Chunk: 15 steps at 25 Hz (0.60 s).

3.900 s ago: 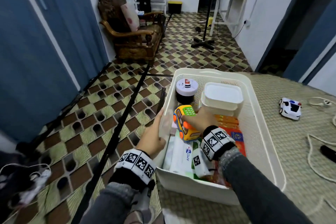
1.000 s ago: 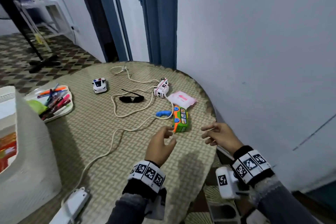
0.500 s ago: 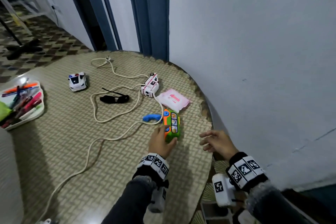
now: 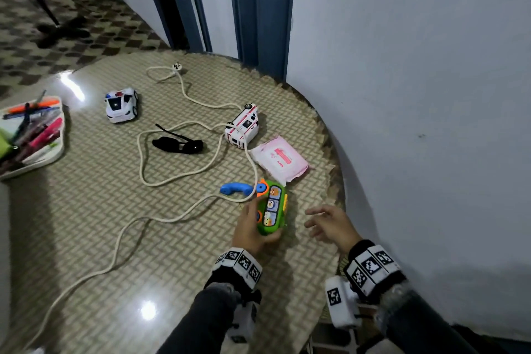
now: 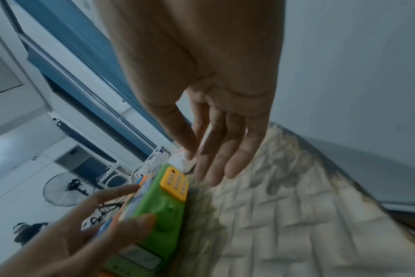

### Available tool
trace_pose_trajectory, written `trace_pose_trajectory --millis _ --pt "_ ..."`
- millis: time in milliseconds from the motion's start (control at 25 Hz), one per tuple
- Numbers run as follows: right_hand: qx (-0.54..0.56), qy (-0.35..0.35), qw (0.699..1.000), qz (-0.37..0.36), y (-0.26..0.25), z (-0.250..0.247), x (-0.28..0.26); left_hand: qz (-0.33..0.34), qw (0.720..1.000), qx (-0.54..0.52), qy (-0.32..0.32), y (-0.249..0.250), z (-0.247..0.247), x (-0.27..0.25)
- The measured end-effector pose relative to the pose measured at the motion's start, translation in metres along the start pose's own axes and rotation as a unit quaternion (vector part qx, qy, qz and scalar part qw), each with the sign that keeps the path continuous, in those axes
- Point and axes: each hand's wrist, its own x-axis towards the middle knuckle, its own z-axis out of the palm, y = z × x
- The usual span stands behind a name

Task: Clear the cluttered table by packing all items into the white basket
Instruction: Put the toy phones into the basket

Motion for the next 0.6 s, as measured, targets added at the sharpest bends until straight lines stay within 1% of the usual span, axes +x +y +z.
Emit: trace_pose_trajectory --millis 80,120,200,280,360,480,520,600 --pt "0.027 -0.020 0.999 -0.042 -0.011 0.005 0.008 0.000 0.993 -0.116 -0.010 0.003 -0.006 -0.006" --pt "0.044 -0.050 0.996 -0.059 -0.018 0.008 0.008 0.002 0.987 -0.160 -0.019 0.007 -0.009 -0.010" --pt "0.076 -0.120 0.986 -0.083 -0.030 0.018 0.003 0.012 0.978 -0.205 -0.029 0.018 -0.017 -0.019" --pt "0.087 -0.148 0.978 -0.118 -0.035 0.027 0.001 0.018 0.979 -0.201 -0.033 0.028 -0.025 -0.025" --pt "0.075 -0.169 0.971 -0.153 -0.039 0.031 -0.001 -0.004 0.983 -0.185 -0.018 0.035 -0.039 -0.031" --pt "0.014 -0.254 0.950 -0.184 -0.044 0.028 -0.009 -0.017 0.985 -0.173 -0.003 0.038 -0.061 -0.038" --pt "-0.016 -0.289 0.938 -0.189 -0.045 0.027 -0.013 -0.021 0.986 -0.162 -0.017 0.037 -0.069 -0.041" --pt "-0.062 -0.345 0.917 -0.192 -0.043 0.026 -0.021 -0.039 0.984 -0.153 -0.086 0.033 -0.079 -0.048"
